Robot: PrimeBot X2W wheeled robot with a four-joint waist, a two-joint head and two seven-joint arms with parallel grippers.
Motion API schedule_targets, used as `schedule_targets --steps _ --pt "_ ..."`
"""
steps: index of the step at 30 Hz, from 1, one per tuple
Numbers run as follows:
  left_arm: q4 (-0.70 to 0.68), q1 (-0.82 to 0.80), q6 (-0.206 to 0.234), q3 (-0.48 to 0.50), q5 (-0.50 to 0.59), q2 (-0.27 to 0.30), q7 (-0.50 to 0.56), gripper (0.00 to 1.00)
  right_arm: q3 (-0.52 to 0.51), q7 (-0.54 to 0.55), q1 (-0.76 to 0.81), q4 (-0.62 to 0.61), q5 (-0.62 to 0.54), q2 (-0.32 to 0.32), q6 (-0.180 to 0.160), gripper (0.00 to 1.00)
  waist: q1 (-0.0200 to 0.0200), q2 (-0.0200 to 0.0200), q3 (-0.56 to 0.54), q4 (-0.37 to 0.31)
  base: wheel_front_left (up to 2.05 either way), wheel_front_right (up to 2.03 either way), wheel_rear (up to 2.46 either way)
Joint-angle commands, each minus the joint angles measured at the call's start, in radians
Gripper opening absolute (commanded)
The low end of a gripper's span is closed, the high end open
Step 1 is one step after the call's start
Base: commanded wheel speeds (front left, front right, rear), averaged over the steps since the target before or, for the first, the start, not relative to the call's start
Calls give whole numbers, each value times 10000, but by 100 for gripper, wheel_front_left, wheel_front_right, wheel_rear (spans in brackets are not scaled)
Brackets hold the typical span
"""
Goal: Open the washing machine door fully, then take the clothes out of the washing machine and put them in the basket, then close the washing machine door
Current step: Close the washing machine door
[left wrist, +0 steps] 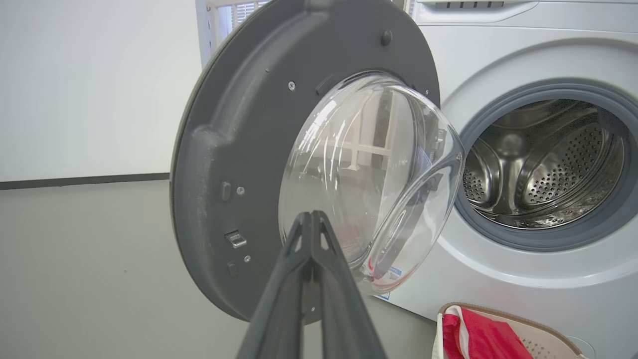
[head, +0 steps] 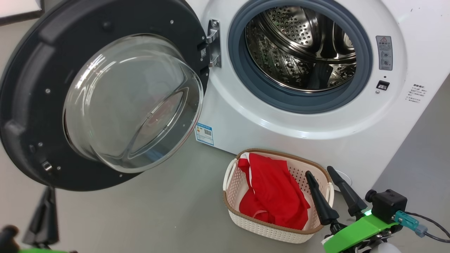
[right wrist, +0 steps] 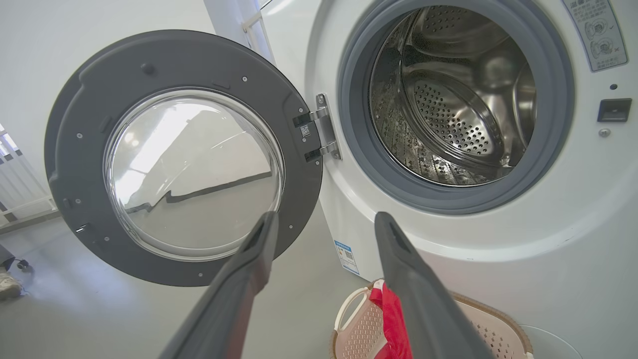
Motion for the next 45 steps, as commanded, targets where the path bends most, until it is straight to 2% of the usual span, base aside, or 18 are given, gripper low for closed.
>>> schedule_targets --steps 1,11,17,24,30,31,37,45 --pt "-351 -689 -85 548 -114 471 65 0 200 -49 -106 -228 -88 -12 16 100 0 0 12 11 0 0 0" --pt "-1482 -1874 -460 1657 -1192 1588 964 0 182 -49 -147 -235 -151 -7 16 100 0 0 166 -25 0 0 0" --pt "-1294 -3224 -782 2414 -2327 2224 1617 0 199 -49 -214 -205 -185 -32 16 100 0 0 247 -84 0 0 0" --pt "305 -4665 -1211 3361 -4141 2838 2419 0 234 -49 -300 -192 -223 -95 16 100 0 0 380 -329 0 0 0" --pt "2315 -5930 -1338 3973 -5806 3115 3386 0 268 -49 -392 -172 -281 -177 16 100 0 0 540 -530 0 0 0" --pt "2315 -5930 -1338 3973 -5806 3115 3386 0 268 -49 -392 -172 -281 -177 16 100 0 0 540 -530 0 0 0" --pt "4751 -7038 -1460 4507 -7041 3318 4043 0 343 -49 -597 -131 -347 -309 16 100 0 0 748 -805 0 0 0" --pt "7424 -7805 -1636 4916 -7795 3734 4505 0 384 -49 -814 -118 -499 -429 16 100 0 0 1140 -1252 0 0 0"
